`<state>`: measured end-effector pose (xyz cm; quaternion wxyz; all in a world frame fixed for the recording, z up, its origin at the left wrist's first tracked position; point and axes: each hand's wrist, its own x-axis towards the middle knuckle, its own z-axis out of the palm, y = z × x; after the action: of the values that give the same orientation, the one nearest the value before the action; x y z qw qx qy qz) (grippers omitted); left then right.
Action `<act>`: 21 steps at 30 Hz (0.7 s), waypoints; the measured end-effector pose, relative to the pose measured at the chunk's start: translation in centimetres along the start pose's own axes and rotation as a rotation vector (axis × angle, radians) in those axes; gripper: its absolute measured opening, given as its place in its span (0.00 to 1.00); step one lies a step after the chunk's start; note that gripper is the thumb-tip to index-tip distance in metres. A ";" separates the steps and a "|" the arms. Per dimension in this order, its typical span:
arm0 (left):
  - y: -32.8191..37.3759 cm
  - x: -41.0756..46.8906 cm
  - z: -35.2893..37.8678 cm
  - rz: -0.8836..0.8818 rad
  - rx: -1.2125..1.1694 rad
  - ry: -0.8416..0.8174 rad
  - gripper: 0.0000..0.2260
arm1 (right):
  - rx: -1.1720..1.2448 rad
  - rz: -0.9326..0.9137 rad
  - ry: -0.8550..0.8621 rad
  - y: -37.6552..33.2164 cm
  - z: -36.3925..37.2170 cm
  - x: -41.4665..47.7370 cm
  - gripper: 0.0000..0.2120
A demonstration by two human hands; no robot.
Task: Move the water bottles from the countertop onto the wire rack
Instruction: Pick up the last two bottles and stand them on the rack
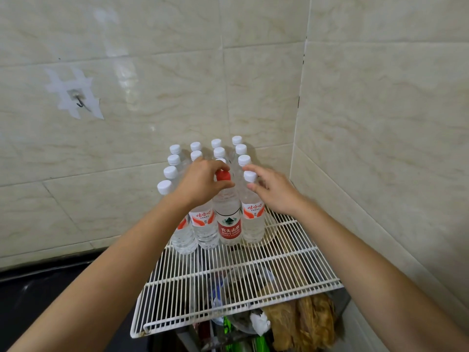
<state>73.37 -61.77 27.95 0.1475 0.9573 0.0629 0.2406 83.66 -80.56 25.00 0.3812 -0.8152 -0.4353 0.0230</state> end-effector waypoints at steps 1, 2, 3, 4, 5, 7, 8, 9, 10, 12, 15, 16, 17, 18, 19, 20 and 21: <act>-0.2 -0.2 0.1 -0.001 0.027 -0.003 0.15 | -0.010 -0.014 0.020 0.1 0.4 -0.2 0.21; -0.4 -0.4 0.2 -0.006 0.031 0.005 0.16 | -0.019 -0.024 0.037 0.2 0.7 -0.2 0.21; -0.6 -0.5 0.3 -0.025 0.003 0.013 0.16 | -0.026 -0.028 0.045 0.3 0.8 -0.2 0.21; -0.6 -0.7 0.4 -0.054 -0.047 0.022 0.17 | -0.033 -0.028 0.047 0.3 0.9 -0.2 0.21; -0.6 -0.8 0.4 -0.093 -0.102 0.023 0.17 | -0.044 -0.024 0.043 0.3 0.9 -0.1 0.22; -0.8 -0.8 0.2 -0.128 -0.168 -0.002 0.19 | -0.053 -0.020 0.044 0.3 0.7 0.1 0.22; -1.0 -0.8 0.1 -0.124 -0.175 -0.031 0.20 | -0.053 -0.018 0.047 0.3 0.7 0.2 0.22; -1.2 -0.8 0.0 -0.117 -0.177 -0.064 0.20 | -0.054 -0.013 0.051 0.3 0.7 0.3 0.22; -1.4 -0.8 -0.2 -0.105 -0.183 -0.087 0.21 | -0.064 -0.014 0.061 0.4 0.8 0.4 0.22; -1.7 -1.1 -0.2 -0.097 -0.180 -0.092 0.22 | -0.100 -0.008 0.085 0.2 1.1 0.4 0.21; -1.7 -1.5 0.2 -0.079 -0.132 -0.048 0.22 | -0.123 0.003 0.095 0.1 1.4 0.2 0.22; -1.6 -1.6 0.3 -0.070 -0.121 -0.039 0.22 | -0.124 -0.003 0.098 0.1 1.5 0.1 0.22; -1.3 -1.7 0.2 -0.071 -0.104 -0.044 0.22 | -0.125 -0.001 0.098 0.0 1.4 0.0 0.22; -1.3 -1.7 0.2 -0.068 -0.088 -0.049 0.22 | -0.127 -0.006 0.101 0.2 1.3 0.0 0.22; -1.1 -1.6 -0.1 -0.065 -0.062 -0.063 0.22 | -0.136 -0.015 0.105 0.0 1.3 -0.3 0.23; -1.1 -1.6 -0.3 -0.051 -0.036 -0.068 0.23 | -0.135 -0.024 0.119 0.0 1.4 -0.6 0.23; -0.8 -1.8 -0.5 -0.049 0.012 -0.066 0.25 | -0.138 -0.023 0.117 0.1 1.5 -1.0 0.24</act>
<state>71.55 -61.26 27.36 0.1496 0.9637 0.0829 0.2050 82.52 -80.43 23.57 0.3493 -0.8343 -0.4224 -0.0590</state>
